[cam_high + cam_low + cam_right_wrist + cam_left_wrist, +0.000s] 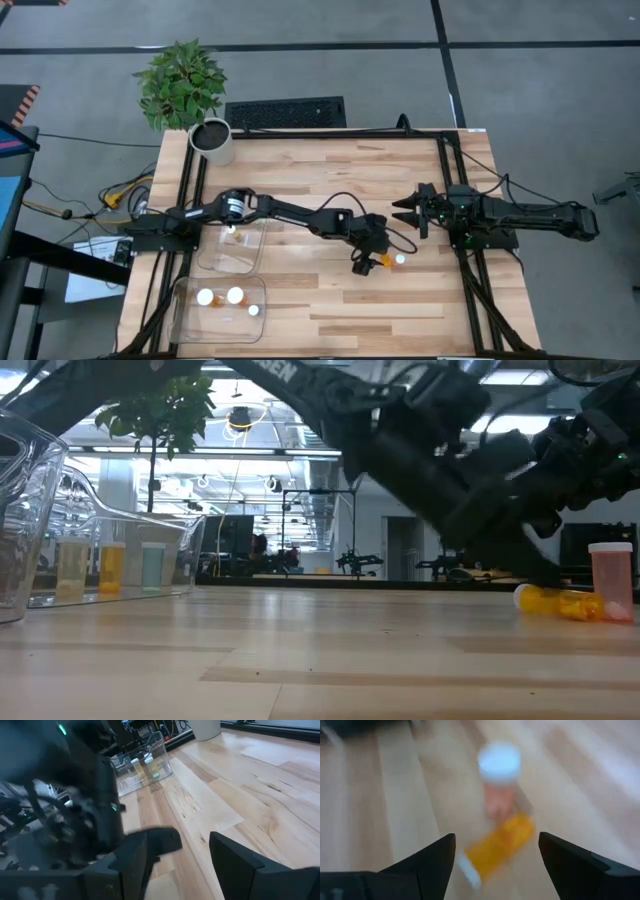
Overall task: Pick and place medicine bottles into bin by pill shape (circle, oval)
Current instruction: Put the orange capsule bottle into the bottom transparent bin
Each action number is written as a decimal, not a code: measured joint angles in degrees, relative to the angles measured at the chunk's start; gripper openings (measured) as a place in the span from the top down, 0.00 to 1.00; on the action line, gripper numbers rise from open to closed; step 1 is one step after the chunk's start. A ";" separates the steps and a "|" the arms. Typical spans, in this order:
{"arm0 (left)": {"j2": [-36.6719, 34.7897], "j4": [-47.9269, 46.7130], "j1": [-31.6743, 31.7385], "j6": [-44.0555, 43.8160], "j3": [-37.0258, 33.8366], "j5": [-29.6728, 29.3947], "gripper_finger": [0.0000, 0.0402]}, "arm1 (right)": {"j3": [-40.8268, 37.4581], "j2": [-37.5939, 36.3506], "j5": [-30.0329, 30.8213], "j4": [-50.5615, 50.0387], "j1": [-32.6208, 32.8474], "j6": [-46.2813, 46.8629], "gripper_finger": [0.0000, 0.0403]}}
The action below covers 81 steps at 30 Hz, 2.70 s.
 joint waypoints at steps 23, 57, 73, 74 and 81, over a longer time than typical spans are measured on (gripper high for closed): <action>1.16 -7.31 -1.27 -3.08 0.23 -1.40 0.44 | -0.02 1.46 -0.11 0.00 0.02 0.00 0.44; -1.29 -13.90 -1.90 -7.61 -0.25 -3.77 0.71 | -0.02 1.46 -0.13 0.02 0.02 -0.02 0.44; -3.43 -17.83 -2.73 -9.07 -0.19 -4.89 0.73 | -0.02 1.45 -0.13 0.02 0.02 -0.02 0.44; -3.77 -18.49 -2.83 -9.61 -0.19 -5.45 0.73 | -0.02 1.45 -0.13 0.02 0.02 -0.02 0.44; -8.64 -28.73 -4.72 -12.65 -0.14 -12.71 0.71 | -0.02 1.45 -0.13 0.02 0.01 -0.02 0.44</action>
